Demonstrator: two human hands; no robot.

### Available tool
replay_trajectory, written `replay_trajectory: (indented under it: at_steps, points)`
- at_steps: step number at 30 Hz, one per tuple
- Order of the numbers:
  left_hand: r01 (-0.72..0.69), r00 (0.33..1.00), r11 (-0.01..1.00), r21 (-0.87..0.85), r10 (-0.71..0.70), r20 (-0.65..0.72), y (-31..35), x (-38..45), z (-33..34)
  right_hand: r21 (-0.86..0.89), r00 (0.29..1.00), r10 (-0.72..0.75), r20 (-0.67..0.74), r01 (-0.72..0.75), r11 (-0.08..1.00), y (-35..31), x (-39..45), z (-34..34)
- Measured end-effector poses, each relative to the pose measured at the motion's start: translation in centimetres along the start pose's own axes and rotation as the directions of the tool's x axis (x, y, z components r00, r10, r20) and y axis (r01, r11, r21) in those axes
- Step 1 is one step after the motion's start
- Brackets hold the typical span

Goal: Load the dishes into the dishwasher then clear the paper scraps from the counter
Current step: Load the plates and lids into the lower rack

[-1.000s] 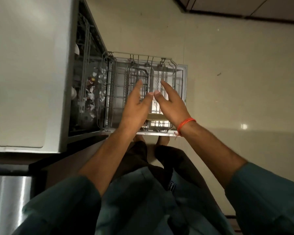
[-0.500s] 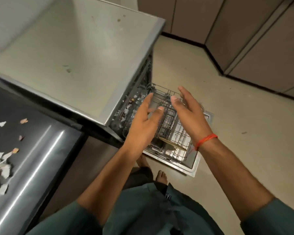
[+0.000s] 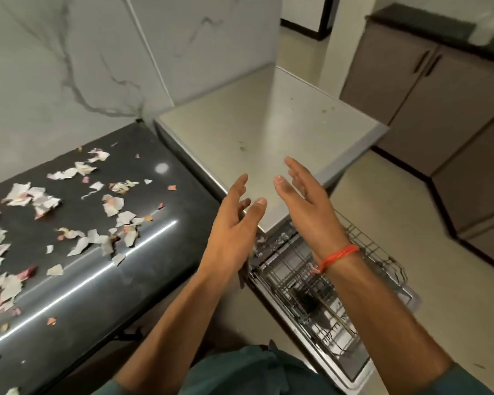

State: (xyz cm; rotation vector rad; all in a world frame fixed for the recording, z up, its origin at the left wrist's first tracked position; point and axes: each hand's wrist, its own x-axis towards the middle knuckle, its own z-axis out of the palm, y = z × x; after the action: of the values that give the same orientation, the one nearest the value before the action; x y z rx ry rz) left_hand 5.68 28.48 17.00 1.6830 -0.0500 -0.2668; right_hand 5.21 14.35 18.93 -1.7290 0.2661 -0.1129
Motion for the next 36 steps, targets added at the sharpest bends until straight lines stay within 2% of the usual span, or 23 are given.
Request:
replay_trajectory:
  at_steps: [6,13,18,22,29,31,36]
  points:
    - [-0.085,0.983,0.996,-0.01,0.082,-0.161,0.0,0.6,-7.4,-0.031,0.995,-0.044,0.091,0.047,0.998,-2.8,1.4,8.0]
    - [-0.049,0.947,0.999,-0.021,0.04,-0.319,-1.8,-0.9,-14.4,-0.024,0.96,-0.051,0.275,0.06,0.998,-3.7,1.8,17.0]
    - [-0.025,0.873,0.996,-0.084,-0.019,-0.487,-2.7,-2.7,-17.7,-0.032,0.89,-0.055,0.453,0.078,0.996,-4.1,2.0,21.7]
    - [-0.018,0.784,0.993,-0.118,-0.059,-0.618,-2.7,-4.4,-19.7,0.003,0.794,-0.089,0.602,0.11,0.994,-5.1,2.2,25.3]
    - [0.027,0.556,0.996,-0.08,-0.082,-0.827,-1.5,-7.5,-21.3,0.066,0.531,-0.145,0.835,0.164,0.984,-7.0,1.2,29.6]
    - [0.034,0.49,0.996,-0.081,-0.087,-0.867,-1.3,-8.4,-21.1,0.089,0.451,-0.157,0.879,0.169,0.982,-7.2,0.8,30.0]
    - [0.022,0.346,0.995,-0.099,-0.101,-0.933,-0.8,-10.3,-20.3,0.128,0.307,-0.162,0.938,0.13,0.983,-7.5,-0.6,30.4]
